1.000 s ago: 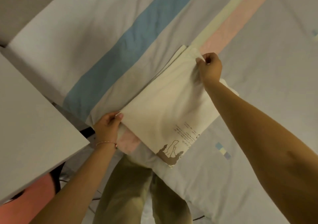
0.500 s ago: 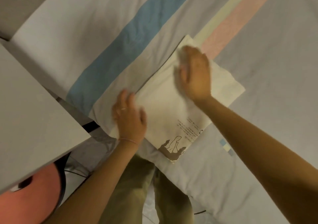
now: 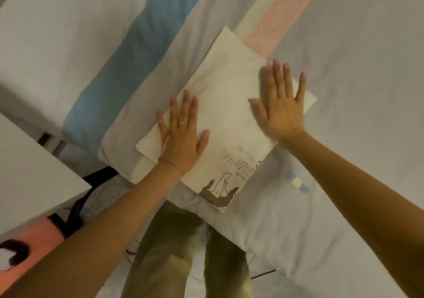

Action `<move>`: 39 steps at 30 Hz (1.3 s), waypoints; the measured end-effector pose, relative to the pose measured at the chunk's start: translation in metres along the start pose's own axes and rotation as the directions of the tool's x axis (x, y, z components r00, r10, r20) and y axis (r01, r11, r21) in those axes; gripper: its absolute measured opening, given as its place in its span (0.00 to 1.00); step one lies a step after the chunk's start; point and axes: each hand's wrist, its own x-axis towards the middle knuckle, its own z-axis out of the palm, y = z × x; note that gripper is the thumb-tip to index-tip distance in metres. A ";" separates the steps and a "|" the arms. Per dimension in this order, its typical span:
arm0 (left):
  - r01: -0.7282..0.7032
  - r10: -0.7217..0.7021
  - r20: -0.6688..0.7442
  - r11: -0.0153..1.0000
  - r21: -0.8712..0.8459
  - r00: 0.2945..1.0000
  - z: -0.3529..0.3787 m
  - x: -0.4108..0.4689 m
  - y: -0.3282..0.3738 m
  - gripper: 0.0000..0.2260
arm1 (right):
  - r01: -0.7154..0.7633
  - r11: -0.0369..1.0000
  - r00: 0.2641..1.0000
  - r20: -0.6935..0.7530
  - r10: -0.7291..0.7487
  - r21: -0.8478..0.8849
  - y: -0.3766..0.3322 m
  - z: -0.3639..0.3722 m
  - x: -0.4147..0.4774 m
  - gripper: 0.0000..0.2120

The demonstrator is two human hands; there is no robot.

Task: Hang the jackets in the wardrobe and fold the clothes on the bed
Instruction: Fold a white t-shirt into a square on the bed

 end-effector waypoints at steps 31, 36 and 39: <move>-0.289 0.301 0.365 0.953 -0.089 0.881 0.019 -0.080 0.153 0.41 | -0.636 0.738 0.770 0.247 0.588 0.225 0.107 0.023 -0.319 0.29; -0.561 0.461 0.628 0.826 -0.047 0.627 0.054 -0.067 0.276 0.56 | -0.860 0.461 0.501 0.193 0.844 0.219 0.207 -0.002 -0.381 0.34; -0.576 0.415 0.720 0.817 -0.026 0.556 0.064 -0.061 0.336 0.65 | -0.934 0.187 0.259 0.216 0.941 0.304 0.275 -0.016 -0.408 0.41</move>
